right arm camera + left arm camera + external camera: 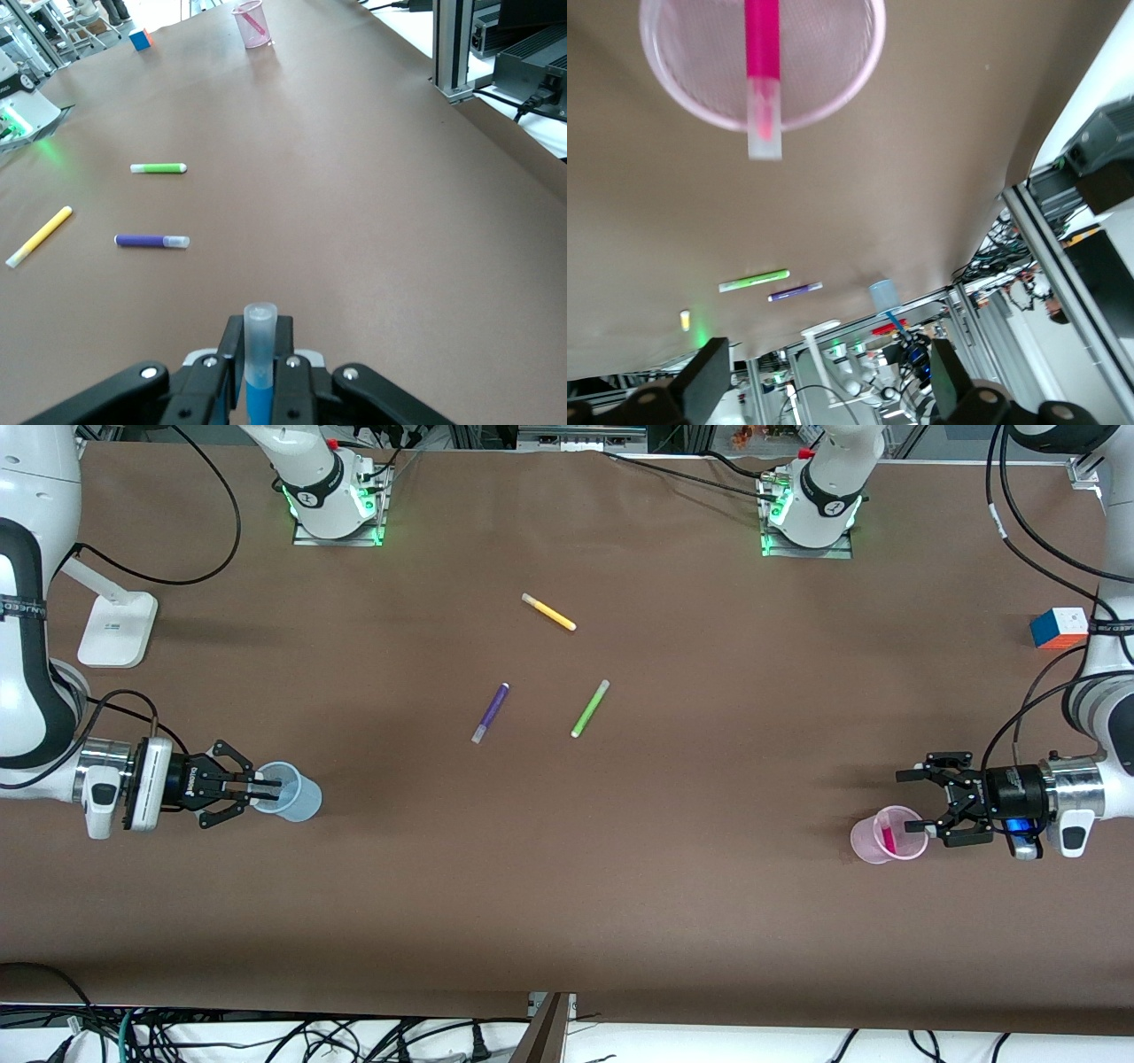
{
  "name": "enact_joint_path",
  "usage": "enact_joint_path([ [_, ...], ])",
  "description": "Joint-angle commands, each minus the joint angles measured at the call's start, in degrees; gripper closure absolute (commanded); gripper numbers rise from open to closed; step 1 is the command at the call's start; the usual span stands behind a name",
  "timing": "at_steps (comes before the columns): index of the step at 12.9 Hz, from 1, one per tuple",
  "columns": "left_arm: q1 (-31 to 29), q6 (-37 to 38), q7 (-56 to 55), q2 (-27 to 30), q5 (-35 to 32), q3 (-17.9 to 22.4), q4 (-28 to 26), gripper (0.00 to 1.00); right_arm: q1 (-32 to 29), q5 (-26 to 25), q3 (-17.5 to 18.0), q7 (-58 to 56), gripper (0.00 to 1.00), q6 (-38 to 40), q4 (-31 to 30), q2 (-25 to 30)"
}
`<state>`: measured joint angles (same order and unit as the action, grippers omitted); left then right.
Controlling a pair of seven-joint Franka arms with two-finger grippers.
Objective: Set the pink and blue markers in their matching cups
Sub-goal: 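Open both grippers to drop the markers into their cups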
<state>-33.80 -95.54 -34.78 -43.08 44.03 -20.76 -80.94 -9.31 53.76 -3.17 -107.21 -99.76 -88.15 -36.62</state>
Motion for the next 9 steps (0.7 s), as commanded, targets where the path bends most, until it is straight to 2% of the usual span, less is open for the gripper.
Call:
enact_joint_path([
  [1, 0.83, 1.84, 2.77, 5.18, -7.17, -0.69, -0.45, 0.0, -1.76, 1.7, 0.71, -2.47, 0.89, 1.41, -1.58, 0.5],
  [2, 2.75, 2.02, 4.35, 7.02, -11.21, -0.86, -0.53, 0.0, -2.02, 1.7, 0.71, -2.47, 0.32, 1.85, -1.58, 0.5],
  [3, 4.25, 2.02, 5.15, 9.04, -15.77, -0.95, -0.53, 0.0, -2.37, 1.7, 0.71, -2.47, 0.0, 1.76, -1.58, 0.5],
  [5, 7.68, 2.02, 5.24, 12.73, -23.95, -1.04, -0.53, 0.0, -2.46, 1.7, 0.71, 0.84, 0.0, 1.85, -0.88, 0.67],
  [7, 11.54, 2.2, 5.24, 16.52, -34.04, -1.04, -0.8, 0.0, -2.38, 0.83, 0.71, 10.4, 0.0, 1.85, 0.17, 1.37],
  [9, 12.09, 3.51, 7.42, 18.9, -40.06, -2.26, -0.54, 0.0, -1.59, -0.75, 0.8, 21.03, 0.0, 1.33, 2.62, 1.56],
])
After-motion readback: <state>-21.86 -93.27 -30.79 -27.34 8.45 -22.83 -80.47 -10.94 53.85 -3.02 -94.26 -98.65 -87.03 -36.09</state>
